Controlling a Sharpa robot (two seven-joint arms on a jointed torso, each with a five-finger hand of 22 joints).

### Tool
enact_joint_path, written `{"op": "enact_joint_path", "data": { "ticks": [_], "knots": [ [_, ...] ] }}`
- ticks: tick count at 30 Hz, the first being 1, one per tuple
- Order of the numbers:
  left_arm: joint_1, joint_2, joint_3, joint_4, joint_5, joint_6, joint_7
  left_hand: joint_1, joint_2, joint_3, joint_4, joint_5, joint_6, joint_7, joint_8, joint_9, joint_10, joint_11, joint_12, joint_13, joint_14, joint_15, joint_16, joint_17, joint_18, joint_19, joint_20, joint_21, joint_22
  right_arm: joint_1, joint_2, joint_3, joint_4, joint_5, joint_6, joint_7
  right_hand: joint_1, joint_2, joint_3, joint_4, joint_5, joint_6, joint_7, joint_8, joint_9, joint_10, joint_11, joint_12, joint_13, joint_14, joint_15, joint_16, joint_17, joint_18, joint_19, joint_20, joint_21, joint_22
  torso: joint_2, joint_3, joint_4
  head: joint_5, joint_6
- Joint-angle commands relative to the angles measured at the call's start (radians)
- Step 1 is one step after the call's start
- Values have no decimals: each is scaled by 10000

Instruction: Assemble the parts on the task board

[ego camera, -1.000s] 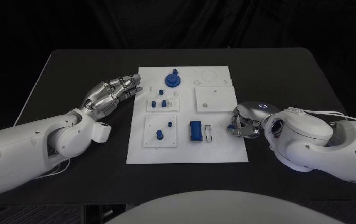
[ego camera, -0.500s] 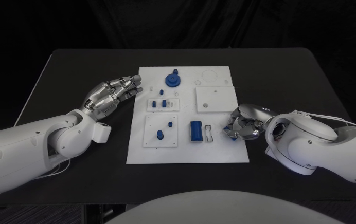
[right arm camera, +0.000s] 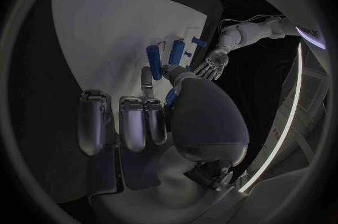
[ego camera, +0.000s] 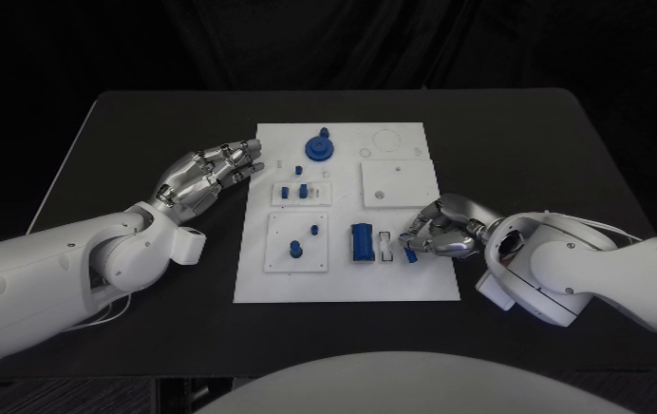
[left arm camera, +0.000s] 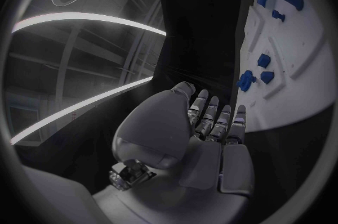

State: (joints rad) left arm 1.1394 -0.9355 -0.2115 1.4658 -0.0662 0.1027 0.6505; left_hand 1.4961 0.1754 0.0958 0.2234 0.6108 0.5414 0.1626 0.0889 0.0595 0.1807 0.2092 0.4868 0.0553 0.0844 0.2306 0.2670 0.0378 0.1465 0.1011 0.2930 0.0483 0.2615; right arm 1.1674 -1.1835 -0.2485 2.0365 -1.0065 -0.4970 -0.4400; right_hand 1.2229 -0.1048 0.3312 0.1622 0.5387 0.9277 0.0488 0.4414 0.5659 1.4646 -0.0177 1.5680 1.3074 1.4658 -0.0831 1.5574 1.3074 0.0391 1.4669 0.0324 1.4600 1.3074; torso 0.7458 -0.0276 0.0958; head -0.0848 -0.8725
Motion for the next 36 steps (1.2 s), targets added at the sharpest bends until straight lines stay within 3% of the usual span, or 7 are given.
{"op": "enact_joint_path", "data": {
  "ticks": [1,6,11,20,36],
  "knots": [
    [-20,30,5,2,-47,156,80,75,-12,60,26,51,51,502,67,16,47,27,36,16,69,13,46,15,-176,46,3,46,9,-10,79,3,-35,853,-478,431,-131,32,52,24,45,38,14,-37,8,1062,-42,28,2634,1002,-8,36,2392,-99,577,-68,35,2249,-3,-11,7,-6,-2],
    [-21,56,5,-7,-47,160,74,76,-13,73,25,51,41,505,67,14,48,32,31,15,71,15,52,16,-176,48,3,47,2,-9,266,3,-172,952,-495,442,-162,31,50,33,45,35,16,-39,5,1062,-40,28,2634,1003,-7,38,2395,-99,577,-67,36,2249,-2,-30,18,-14,-2],
    [-22,84,5,-18,-47,168,72,76,-13,73,25,51,41,505,67,14,48,32,31,15,71,15,52,16,-176,48,3,47,2,-11,472,4,-336,926,-340,242,-417,14,-55,100,94,12,36,-39,-4,1062,-22,28,2634,997,10,27,2368,-90,560,-54,4,2236,4,-19,14,-9,-2],
    [-23,103,6,-26,-47,179,74,76,-13,73,25,51,41,505,67,14,48,32,31,15,71,15,52,16,-176,48,3,47,2,-13,736,4,-536,623,-141,-69,-651,55,-242,142,-230,-40,56,-47,-21,1062,0,28,2634,980,29,-4,2290,-73,529,-33,-56,2213,5,-28,24,-23,-2],
    [-32,134,6,-63,-47,225,59,75,-14,100,25,50,16,510,64,10,44,36,17,12,73,23,54,16,-179,56,5,50,3,-16,922,2,-649,325,367,-515,-1122,180,-718,341,-1529,-136,116,-84,-88,1062,54,28,2634,956,75,-52,2176,-46,478,12,-161,2175,2,-23,12,-14,-2]
  ]
}}
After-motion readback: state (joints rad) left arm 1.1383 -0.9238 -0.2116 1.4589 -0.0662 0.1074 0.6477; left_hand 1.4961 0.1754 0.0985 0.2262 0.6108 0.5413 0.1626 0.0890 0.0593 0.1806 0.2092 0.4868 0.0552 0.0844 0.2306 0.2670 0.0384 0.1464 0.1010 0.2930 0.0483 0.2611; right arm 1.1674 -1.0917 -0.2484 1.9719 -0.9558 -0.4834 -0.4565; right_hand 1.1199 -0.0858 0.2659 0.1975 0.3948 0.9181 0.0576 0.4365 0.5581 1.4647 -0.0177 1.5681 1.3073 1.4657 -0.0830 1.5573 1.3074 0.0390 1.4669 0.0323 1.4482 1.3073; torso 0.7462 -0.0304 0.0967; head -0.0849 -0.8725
